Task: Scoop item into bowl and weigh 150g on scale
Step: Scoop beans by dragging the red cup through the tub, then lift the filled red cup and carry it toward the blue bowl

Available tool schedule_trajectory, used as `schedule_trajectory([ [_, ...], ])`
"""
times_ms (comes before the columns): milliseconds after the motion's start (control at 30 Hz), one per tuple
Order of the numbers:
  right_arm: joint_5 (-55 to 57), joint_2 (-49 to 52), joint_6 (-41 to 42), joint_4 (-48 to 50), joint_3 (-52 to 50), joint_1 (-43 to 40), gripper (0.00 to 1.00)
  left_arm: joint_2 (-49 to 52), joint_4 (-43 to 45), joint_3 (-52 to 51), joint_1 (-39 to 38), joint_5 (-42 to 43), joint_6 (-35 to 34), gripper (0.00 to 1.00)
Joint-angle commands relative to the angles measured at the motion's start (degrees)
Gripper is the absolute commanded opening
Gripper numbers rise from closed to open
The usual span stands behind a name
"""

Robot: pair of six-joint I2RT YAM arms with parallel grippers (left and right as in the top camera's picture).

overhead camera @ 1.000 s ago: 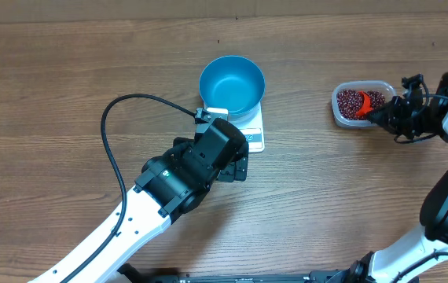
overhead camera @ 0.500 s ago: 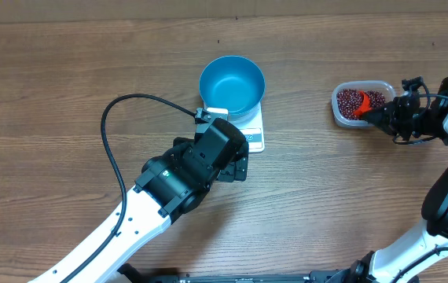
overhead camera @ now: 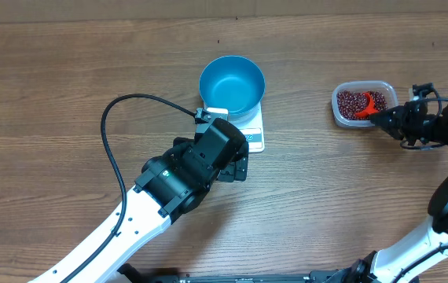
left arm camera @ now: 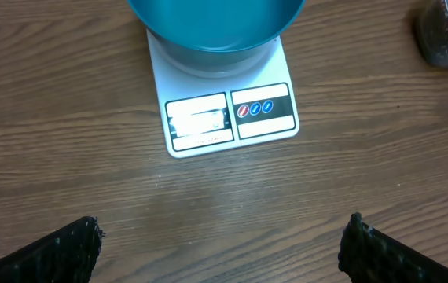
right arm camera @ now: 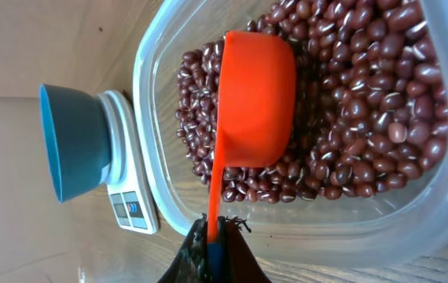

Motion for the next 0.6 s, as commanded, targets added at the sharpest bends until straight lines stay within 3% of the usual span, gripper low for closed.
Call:
schedule_trajectory([
  [0,-6.36,1.99,-4.96,-1.46,-0.42,-0.17,0.04,0.22,0.09,0.20,-0.11,-0.59,-0.72,1.00],
  [567,-12.07,2.49,-5.27,-2.27,-0.39,-0.48,0.04,0.22,0.07,0.20,-0.11,-0.59,-0.72,1.00],
])
